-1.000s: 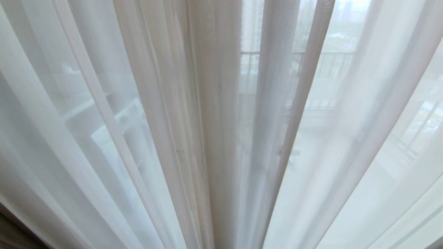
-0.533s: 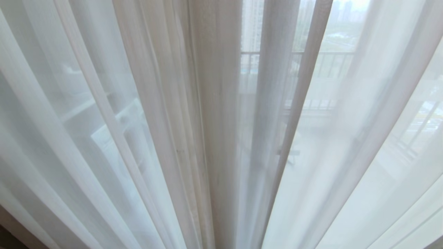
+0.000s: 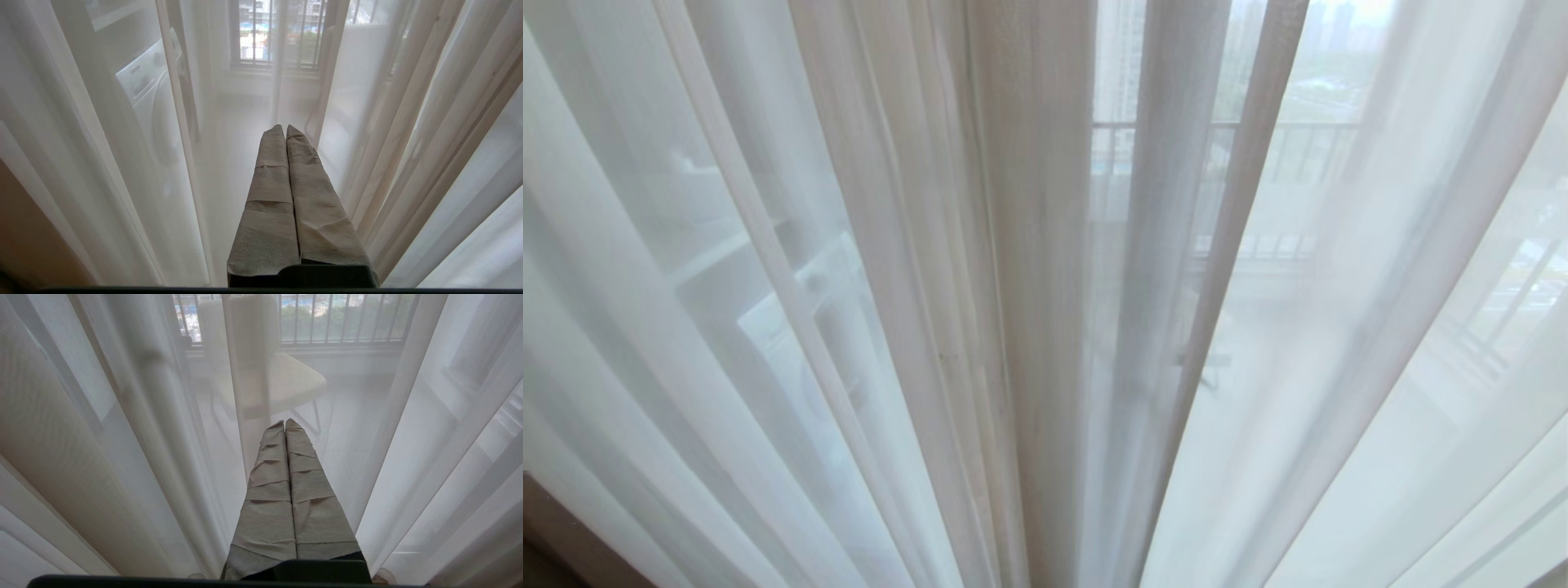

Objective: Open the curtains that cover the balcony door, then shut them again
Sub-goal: Pull the inner curtains open on both sides

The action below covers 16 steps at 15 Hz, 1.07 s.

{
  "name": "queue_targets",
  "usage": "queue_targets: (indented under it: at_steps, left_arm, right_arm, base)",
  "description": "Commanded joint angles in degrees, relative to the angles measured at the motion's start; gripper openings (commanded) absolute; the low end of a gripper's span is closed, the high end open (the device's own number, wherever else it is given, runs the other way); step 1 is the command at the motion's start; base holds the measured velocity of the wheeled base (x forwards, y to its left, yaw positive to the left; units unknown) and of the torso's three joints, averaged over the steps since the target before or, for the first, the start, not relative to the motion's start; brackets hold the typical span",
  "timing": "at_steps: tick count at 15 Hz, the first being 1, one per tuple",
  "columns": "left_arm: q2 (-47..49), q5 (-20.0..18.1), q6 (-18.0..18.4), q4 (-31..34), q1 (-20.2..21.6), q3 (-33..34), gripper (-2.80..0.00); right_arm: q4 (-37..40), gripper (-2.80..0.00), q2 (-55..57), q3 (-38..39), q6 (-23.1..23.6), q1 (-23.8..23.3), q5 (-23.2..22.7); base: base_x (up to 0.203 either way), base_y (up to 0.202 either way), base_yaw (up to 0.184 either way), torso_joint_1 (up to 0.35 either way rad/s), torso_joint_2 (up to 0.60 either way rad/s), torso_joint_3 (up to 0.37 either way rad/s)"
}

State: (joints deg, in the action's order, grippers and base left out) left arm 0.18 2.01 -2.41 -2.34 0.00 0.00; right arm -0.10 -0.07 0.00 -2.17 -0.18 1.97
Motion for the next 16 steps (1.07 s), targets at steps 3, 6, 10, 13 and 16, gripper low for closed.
queue_targets:
  at_steps: [3, 6, 10, 13, 16]
  left_arm:
    - [-0.1, -0.1, 0.1, 0.0, 0.0, 0.0, -2.80]
    - [-0.1, 0.0, 0.0, 0.0, 0.0, 0.0, -2.80]
    - [-0.1, 0.0, 0.0, 0.0, 0.0, 0.0, -2.80]
    - [-0.1, 0.0, -0.1, 0.0, 0.0, 0.0, -2.80]
    - [-0.1, -0.1, 0.0, 0.0, 0.0, 0.0, -2.80]
  right_arm:
    - [0.0, -2.80, 0.1, 0.0, 0.0, 0.0, 0.0]
    - [-0.1, -2.80, 0.1, 0.0, 0.0, 0.0, 0.0]
    - [0.0, -2.80, 0.1, 0.0, 0.0, 0.0, 0.0]
    - [-0.1, -2.80, 0.1, 0.0, 0.0, 0.0, 0.0]
    - [-0.1, -2.80, 0.1, 0.0, 0.0, 0.0, 0.0]
  base:
    - [0.000, 0.000, 0.000, 0.000, 0.00, 0.000]
    - [0.000, 0.000, 0.000, 0.000, 0.00, 0.000]
    - [0.000, 0.000, 0.000, 0.000, 0.00, 0.000]
    - [0.000, 0.000, 0.000, 0.000, 0.00, 0.000]
    - [0.000, 0.000, 0.000, 0.000, 0.00, 0.000]
